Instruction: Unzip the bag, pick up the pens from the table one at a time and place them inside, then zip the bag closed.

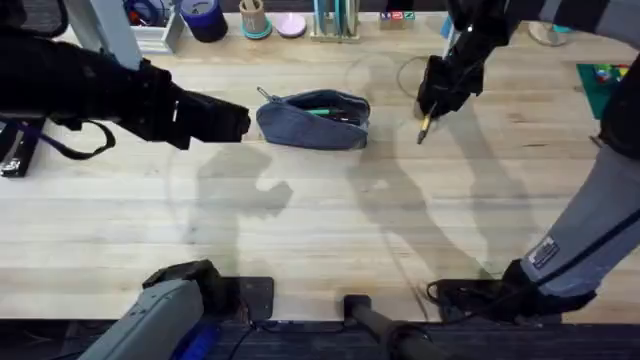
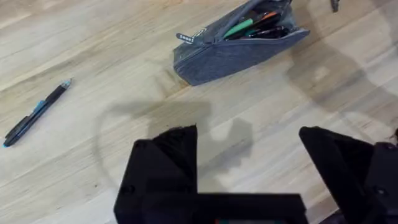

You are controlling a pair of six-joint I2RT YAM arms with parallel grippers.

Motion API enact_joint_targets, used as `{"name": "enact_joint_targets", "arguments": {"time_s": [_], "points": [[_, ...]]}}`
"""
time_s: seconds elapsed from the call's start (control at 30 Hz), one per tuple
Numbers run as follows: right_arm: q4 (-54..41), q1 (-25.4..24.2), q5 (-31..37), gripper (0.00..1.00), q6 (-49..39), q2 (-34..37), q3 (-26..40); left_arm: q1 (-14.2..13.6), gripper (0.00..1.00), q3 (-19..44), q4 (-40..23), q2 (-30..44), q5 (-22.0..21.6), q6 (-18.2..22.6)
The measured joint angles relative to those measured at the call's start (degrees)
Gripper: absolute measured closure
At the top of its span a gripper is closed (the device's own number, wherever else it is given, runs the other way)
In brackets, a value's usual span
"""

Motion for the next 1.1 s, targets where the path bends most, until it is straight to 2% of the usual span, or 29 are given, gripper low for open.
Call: {"name": "enact_joint_targets", "arguments": {"time_s": [0.37, 0.5, 0.73, 1.1], "points": [[-0.77, 0.00, 0.01, 0.972, 0.01, -0.02, 0.42, 0.00, 0.006, 0.00, 0.00, 0.00, 0.00, 0.00], [-3.31, 0.00, 0.02, 0.971, -0.17, 0.00, 2.54, 0.00, 0.005, 0.00, 0.00, 0.00, 0.00, -0.01], [-8.84, 0.00, 0.02, 0.970, -1.46, -0.92, 11.66, 0.00, 0.005, 0.00, 0.00, 0.00, 0.00, -0.01], [-20.16, 0.02, -0.30, 0.970, -10.57, -1.95, 29.76, 0.00, 0.006, 0.00, 0.00, 0.00, 0.00, -0.01]]}}
